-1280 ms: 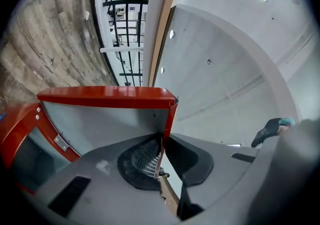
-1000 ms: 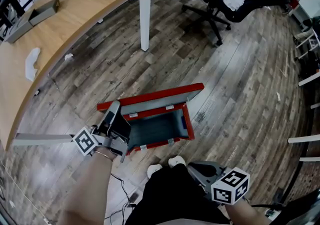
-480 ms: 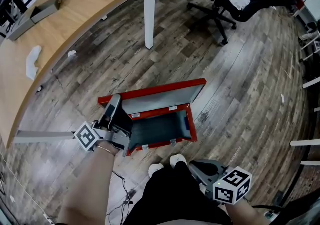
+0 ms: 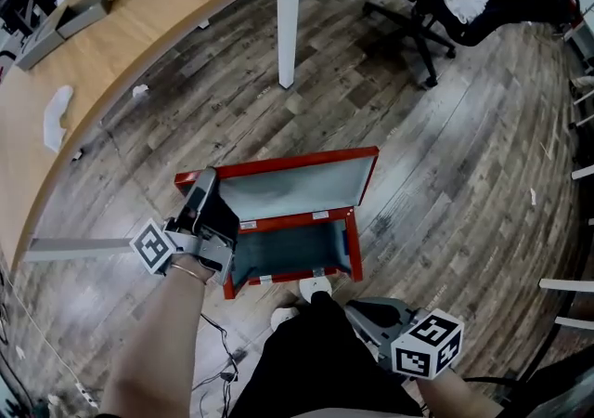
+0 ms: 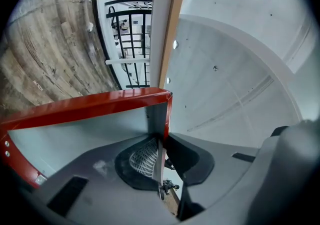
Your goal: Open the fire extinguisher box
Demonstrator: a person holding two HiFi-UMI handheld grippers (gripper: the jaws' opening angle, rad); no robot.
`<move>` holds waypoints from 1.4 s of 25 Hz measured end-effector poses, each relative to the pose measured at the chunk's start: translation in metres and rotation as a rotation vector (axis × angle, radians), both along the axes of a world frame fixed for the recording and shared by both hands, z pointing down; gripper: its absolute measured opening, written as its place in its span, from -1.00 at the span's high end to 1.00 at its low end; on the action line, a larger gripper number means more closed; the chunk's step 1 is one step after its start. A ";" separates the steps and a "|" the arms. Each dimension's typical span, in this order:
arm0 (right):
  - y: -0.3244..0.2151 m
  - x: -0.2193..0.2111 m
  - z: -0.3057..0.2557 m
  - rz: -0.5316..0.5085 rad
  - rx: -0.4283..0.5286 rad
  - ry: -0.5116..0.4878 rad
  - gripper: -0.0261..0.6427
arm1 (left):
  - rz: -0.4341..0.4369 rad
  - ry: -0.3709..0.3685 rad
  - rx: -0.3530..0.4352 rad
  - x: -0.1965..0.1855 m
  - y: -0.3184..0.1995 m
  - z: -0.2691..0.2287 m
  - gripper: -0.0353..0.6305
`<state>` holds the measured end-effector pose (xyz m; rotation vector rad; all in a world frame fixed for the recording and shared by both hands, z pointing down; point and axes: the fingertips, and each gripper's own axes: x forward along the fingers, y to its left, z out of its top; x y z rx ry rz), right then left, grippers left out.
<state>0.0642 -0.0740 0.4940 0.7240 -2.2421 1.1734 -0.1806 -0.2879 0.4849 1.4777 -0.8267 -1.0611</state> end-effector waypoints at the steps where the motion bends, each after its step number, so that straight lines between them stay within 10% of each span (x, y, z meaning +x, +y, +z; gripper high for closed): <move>1: -0.004 0.004 0.002 -0.007 -0.006 0.000 0.89 | -0.011 0.002 -0.005 -0.001 -0.004 0.001 0.79; 35: -0.056 0.051 0.047 0.013 -0.123 0.003 0.89 | -0.130 0.054 -0.060 -0.009 -0.072 0.056 0.79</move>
